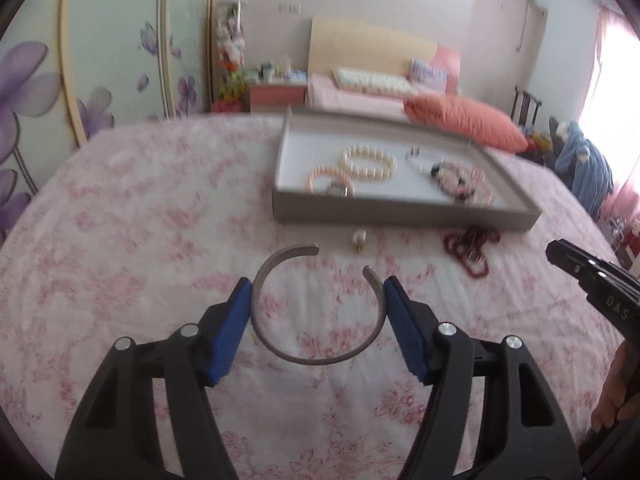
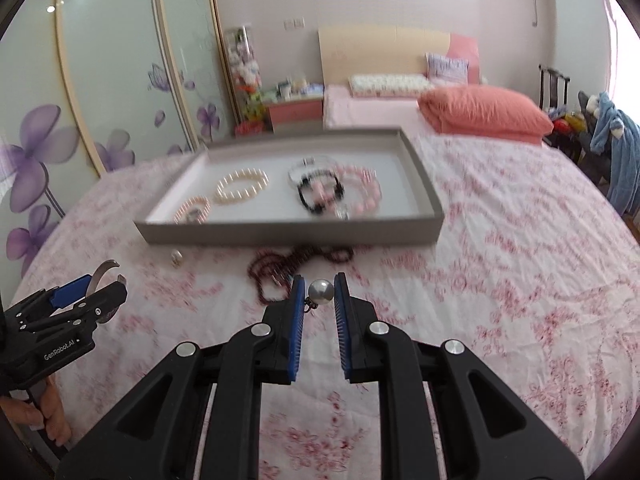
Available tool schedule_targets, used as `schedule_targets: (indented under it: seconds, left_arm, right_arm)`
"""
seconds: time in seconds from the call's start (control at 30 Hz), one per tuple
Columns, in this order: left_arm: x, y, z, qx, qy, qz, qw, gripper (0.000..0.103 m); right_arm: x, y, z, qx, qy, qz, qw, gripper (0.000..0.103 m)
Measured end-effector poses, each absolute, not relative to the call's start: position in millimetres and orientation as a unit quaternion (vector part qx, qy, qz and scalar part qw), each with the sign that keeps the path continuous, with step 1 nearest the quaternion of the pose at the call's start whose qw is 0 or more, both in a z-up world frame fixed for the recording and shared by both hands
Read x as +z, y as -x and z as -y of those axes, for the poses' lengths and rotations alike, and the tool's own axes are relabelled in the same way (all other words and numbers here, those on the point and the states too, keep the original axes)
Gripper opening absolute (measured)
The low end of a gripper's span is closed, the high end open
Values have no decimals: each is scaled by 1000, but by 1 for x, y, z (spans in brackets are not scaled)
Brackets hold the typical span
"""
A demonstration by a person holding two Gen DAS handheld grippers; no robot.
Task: Organize jewelry
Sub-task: 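Carry the cuff bangle with the left tool while the right tool carries the pearl earring to the tray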
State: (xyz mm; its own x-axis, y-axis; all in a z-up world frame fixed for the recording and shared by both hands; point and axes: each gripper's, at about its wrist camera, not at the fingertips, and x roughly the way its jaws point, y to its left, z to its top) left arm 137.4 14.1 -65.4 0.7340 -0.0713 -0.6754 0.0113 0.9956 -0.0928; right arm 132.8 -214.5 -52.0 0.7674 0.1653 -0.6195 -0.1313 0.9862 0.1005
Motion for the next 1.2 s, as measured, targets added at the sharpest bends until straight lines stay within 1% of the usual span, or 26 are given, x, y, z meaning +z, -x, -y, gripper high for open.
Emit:
schedule_targets:
  seconds: [0.27,0.57,0.93,1.2]
  left_arm:
    - [-27,-109,1,-12,15,-268,963,65]
    - [1,-89,11,-11,1,-193,981,65]
    - [12,-80,15,-16,5,-158,987,65]
    - [15,-82,17,-20,5,-150,989,65]
  right_arm:
    - [-28,-118,203,86,-9,-268,960,16]
    - [-10,-102,201,89,-2,-208,974,16]
    - [8,-88,201,82,-2,-140,987,16]
    - [9,-92,205,76,-13,-131,988,16]
